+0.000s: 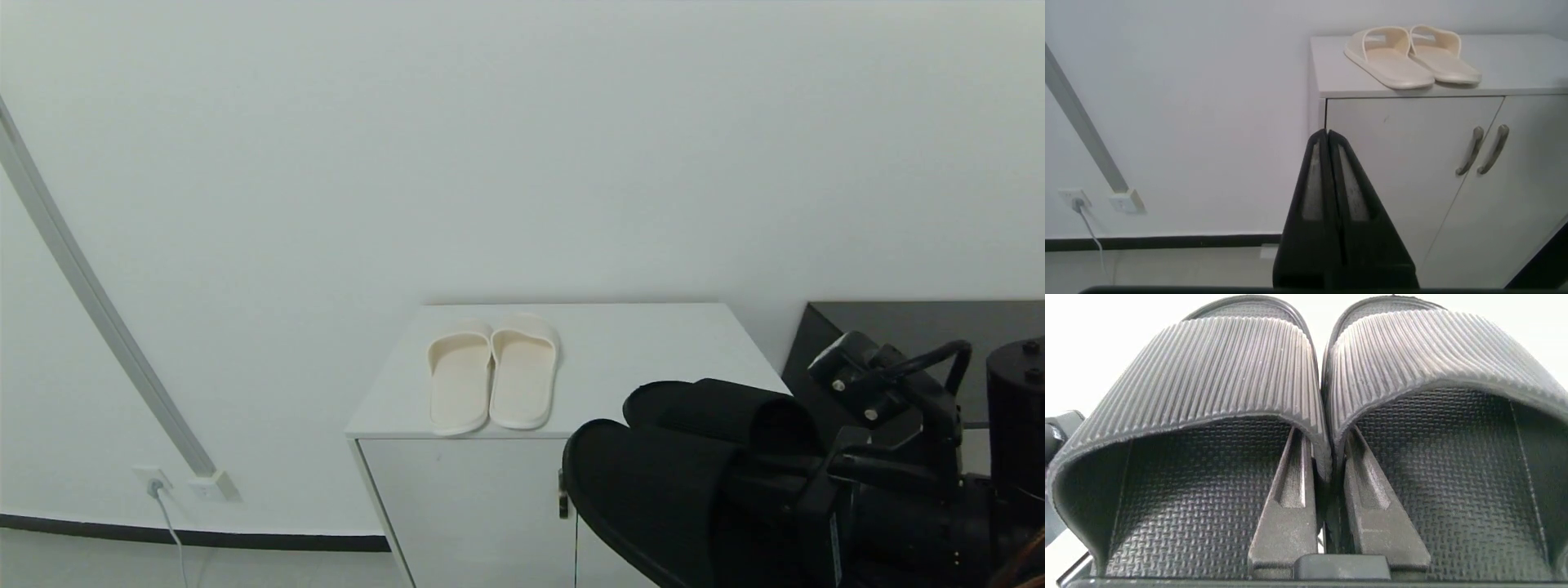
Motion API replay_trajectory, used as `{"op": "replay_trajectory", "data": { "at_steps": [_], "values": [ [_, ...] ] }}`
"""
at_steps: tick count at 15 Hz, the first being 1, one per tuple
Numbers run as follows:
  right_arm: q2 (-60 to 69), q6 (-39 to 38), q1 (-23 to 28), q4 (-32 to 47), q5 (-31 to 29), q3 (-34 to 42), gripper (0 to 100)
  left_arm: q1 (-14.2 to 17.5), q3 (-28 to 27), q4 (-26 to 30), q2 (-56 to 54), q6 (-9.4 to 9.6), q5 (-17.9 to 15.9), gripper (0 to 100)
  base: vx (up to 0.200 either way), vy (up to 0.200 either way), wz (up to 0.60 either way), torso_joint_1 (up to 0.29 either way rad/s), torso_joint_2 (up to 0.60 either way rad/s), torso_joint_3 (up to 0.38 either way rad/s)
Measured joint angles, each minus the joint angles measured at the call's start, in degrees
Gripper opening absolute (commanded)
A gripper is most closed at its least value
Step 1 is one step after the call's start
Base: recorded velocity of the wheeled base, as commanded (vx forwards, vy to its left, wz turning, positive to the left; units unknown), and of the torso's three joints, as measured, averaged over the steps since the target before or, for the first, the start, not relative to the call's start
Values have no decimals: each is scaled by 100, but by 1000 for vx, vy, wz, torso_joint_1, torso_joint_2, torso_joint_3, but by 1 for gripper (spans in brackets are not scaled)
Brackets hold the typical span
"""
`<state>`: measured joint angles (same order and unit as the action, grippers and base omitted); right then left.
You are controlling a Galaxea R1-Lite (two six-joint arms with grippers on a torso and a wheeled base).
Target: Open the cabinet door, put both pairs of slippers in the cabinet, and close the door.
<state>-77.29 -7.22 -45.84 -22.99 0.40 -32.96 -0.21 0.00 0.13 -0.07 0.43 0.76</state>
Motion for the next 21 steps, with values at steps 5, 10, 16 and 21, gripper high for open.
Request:
{"op": "replay_trajectory", "data": {
  "at_steps": [5,10,16,21],
  "values": [
    [-49,55,0,4,-5,33,0,7,0,-6,0,1,-2,0,-120,0,0,-1,0,3],
    [-46,55,-2,-16,-13,78,0,7,0,-4,0,1,2,0,0,0,0,0,0,0],
    [-74,55,-2,-24,-27,138,0,5,0,-4,0,4,9,0,0,0,0,-63,142,79],
    [-105,55,-2,-22,-30,141,0,5,0,-6,0,1,2,100,0,0,0,-203,478,267]
  ]
}}
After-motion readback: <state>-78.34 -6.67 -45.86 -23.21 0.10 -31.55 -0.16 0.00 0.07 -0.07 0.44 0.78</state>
